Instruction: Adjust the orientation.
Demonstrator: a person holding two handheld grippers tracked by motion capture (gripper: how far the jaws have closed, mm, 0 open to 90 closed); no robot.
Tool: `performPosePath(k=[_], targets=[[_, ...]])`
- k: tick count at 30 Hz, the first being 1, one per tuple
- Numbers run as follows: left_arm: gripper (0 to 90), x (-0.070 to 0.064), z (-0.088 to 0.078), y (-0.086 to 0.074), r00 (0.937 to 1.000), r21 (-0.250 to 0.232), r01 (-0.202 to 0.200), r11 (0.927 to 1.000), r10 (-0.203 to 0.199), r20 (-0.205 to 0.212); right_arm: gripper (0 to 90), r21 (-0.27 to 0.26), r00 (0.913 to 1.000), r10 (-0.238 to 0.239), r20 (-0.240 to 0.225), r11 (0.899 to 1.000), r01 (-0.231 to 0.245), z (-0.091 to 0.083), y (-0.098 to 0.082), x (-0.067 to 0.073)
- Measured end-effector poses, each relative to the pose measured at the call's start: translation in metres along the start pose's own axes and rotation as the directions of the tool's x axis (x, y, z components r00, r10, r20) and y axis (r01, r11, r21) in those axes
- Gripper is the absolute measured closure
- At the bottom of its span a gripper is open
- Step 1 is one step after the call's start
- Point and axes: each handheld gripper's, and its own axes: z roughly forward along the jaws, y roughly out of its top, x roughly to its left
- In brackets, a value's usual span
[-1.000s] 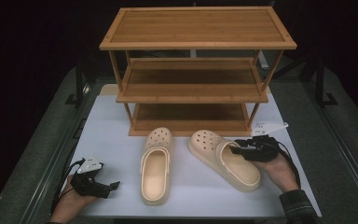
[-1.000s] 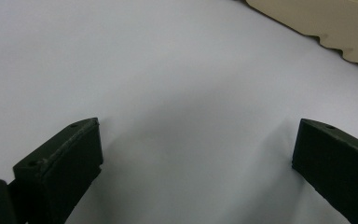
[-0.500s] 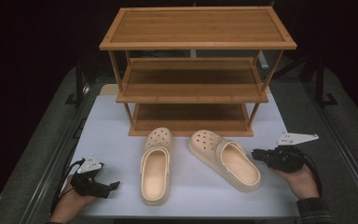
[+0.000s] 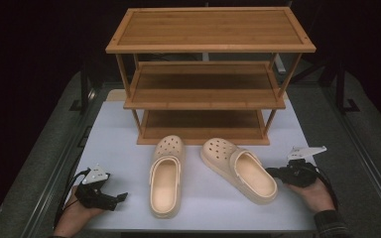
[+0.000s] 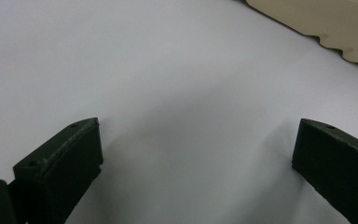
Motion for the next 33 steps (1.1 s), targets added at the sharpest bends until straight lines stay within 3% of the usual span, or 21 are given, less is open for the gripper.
performPosePath(k=[14, 26, 27, 30, 33], targets=[[1.2, 0.0, 0.0, 0.0, 1.0, 0.0, 0.0, 1.0, 0.0, 0.001, 90.0, 0.026, 0.9928, -0.056, -0.106, 0.998, 0.059, 0.019, 0.01, 0.027], [1.2, 0.0, 0.0, 0.0, 1.0, 0.002, 0.0, 1.0, 0.0, 0.001, 89.9, 0.045, 0.9775, -0.119, -0.175, 0.991, 0.128, 0.037, 0.022, 0.051], [1.2, 0.0, 0.0, 0.0, 1.0, 0.001, 0.0, 1.0, 0.0, 0.001, 89.9, 0.052, 0.9732, -0.133, -0.188, 0.988, 0.145, 0.041, 0.024, 0.056], [1.2, 0.0, 0.0, 0.0, 1.0, 0.001, -0.001, 1.0, 0.001, 0.001, 89.9, 0.054, 0.9732, -0.138, -0.184, 0.987, 0.15, 0.042, 0.026, 0.056], [1.2, 0.0, 0.0, 0.0, 1.0, 0.001, 0.0, 1.0, 0.0, 0.002, 89.9, 0.037, 0.9801, -0.12, -0.158, 0.991, 0.127, 0.04, 0.028, 0.051]])
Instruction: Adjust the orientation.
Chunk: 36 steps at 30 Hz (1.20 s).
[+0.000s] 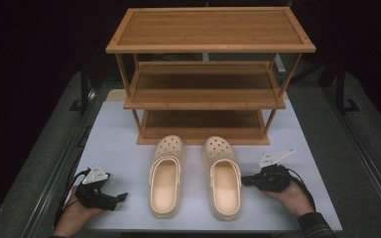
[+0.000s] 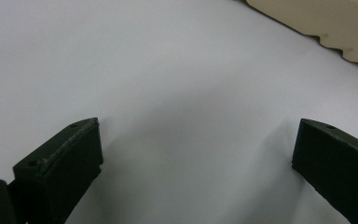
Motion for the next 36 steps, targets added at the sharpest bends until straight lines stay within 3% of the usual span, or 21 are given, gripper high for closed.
performPosePath(k=[21, 36], targets=[[1.2, 0.0, 0.0, 0.0, 1.0, 0.001, -0.002, 1.0, 0.002, 0.0, 90.0, -0.013, 0.9994, -0.009, 0.032, 1.0, 0.01, 0.018, 0.023, -0.009], [1.2, 0.0, 0.0, 0.0, 1.0, 0.001, -0.002, 1.0, 0.002, 0.0, 90.0, 0.01, 0.9971, -0.073, -0.021, 0.997, 0.073, 0.049, 0.047, 0.005]])
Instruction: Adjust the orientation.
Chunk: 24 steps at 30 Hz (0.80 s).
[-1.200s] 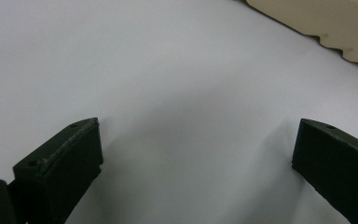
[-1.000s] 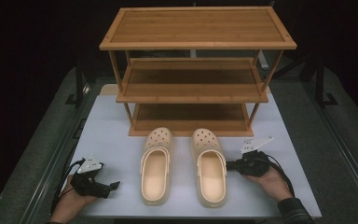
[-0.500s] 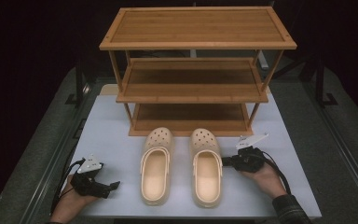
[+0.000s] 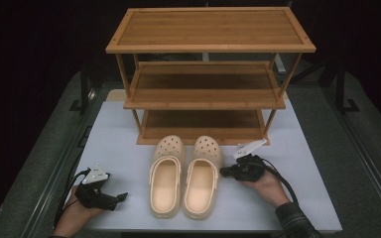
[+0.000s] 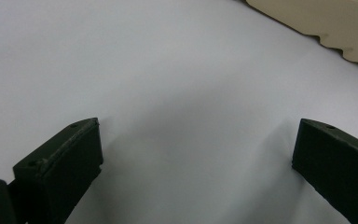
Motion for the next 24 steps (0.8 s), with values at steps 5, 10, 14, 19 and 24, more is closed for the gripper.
performPosePath(k=[5, 10, 14, 19, 24], targets=[[1.2, 0.0, 0.0, 0.0, 1.0, 0.0, 0.0, 1.0, 0.0, -0.001, 90.0, 0.0, 1.0, -0.007, 0.002, 1.0, 0.007, 0.004, 0.003, 0.002], [1.2, 0.0, 0.0, 0.0, 1.0, 0.0, -0.001, 1.0, 0.001, -0.002, 88.7, 0.004, 0.9999, 0.0, 0.015, 1.0, 0.0, 0.0, 0.0, 0.003], [1.2, 0.0, 0.0, 0.0, 1.0, 0.0, -0.002, 1.0, 0.002, -0.003, 78.8, -0.024, 0.9994, 0.019, 0.027, 1.0, -0.019, -0.009, -0.004, 0.003], [1.3, 0.0, 0.0, 0.0, 1.0, 0.0, -0.001, 1.0, 0.001, -0.002, 62.6, -0.061, 0.9954, 0.073, 0.062, 0.996, -0.069, -0.024, -0.015, 0.0], [1.3, 0.0, 0.0, 0.0, 1.0, 0.0, -0.001, 1.0, 0.001, -0.003, 43.2, -0.086, 0.9861, 0.134, 0.098, 0.988, -0.126, -0.039, -0.024, -0.002]])
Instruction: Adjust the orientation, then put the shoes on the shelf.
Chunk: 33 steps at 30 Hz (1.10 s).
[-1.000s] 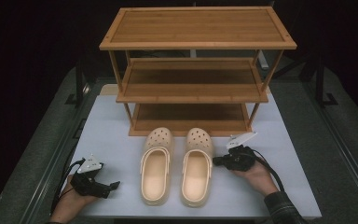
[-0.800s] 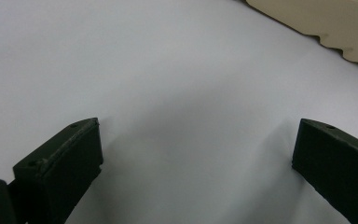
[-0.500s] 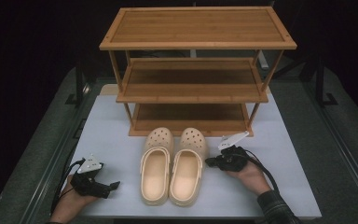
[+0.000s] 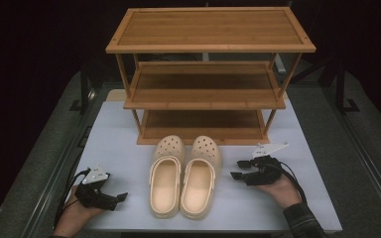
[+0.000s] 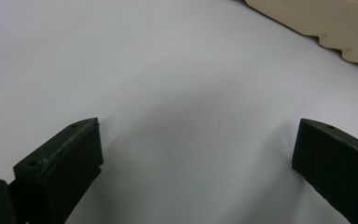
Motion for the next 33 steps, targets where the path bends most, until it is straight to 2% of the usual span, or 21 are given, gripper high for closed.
performPosePath(k=[5, 7, 11, 14, 18, 20, 23, 24, 25, 33], targets=[[3.1, 0.0, -0.001, 0.0, 1.0, -0.002, 0.007, 1.0, -0.007, -0.004, 36.9, -0.016, 0.9994, 0.018, 0.03, 1.0, -0.017, -0.012, -0.005, 0.003], [3.6, 0.001, -0.004, 0.003, 0.9996, -0.005, 0.025, 0.9997, -0.025, -0.014, 33.6, -0.026, 0.9992, 0.021, 0.034, 0.999, -0.021, -0.016, -0.007, 0.006], [3.6, 0.001, -0.008, 0.008, 0.9992, -0.023, 0.041, 0.9989, -0.041, -0.003, 28.5, -0.038, 0.9984, 0.034, 0.045, 0.999, -0.032, -0.022, -0.009, 0.009], [4.0, -0.001, -0.01, 0.013, 0.9993, -0.03, 0.037, 0.9988, -0.037, 0.005, 27.3, -0.048, 0.998, 0.041, 0.048, 0.998, -0.039, -0.025, -0.01, 0.01], [4.8, -0.007, -0.012, 0.024, 0.9989, -0.055, 0.041, 0.9977, -0.039, 0.027, 26.7, -0.061, 0.9976, 0.046, 0.052, 0.997, -0.043, -0.028, -0.009, 0.013], [4.9, -0.012, -0.014, 0.035, 0.9983, -0.074, 0.042, 0.9964, -0.039, 0.043, 26.4, -0.078, 0.9973, 0.052, 0.052, 0.996, -0.047, -0.029, -0.005, 0.016], [5.8, -0.016, -0.014, 0.042, 0.9982, -0.086, 0.038, 0.9955, -0.034, 0.049, 26.2, -0.087, 0.9972, 0.057, 0.048, 0.995, -0.053, -0.029, -0.003, 0.018], [5.8, -0.019, -0.013, 0.05, 0.998, -0.094, 0.032, 0.9951, -0.027, 0.058, 26.2, -0.09, 0.9974, 0.057, 0.045, 0.995, -0.053, -0.029, -0.002, 0.019], [5.8, -0.019, -0.013, 0.05, 0.998, -0.094, 0.032, 0.9951, -0.027, 0.058, 26.2, -0.09, 0.9974, 0.057, 0.045, 0.995, -0.053, -0.029, -0.002, 0.019], [5.8, -0.036, -0.003, 0.079, 0.9954, -0.128, 0.006, 0.9918, 0.006, 0.096, 25.3, -0.107, 0.9982, 0.057, 0.019, 0.993, -0.055, -0.021, 0.01, 0.027]])
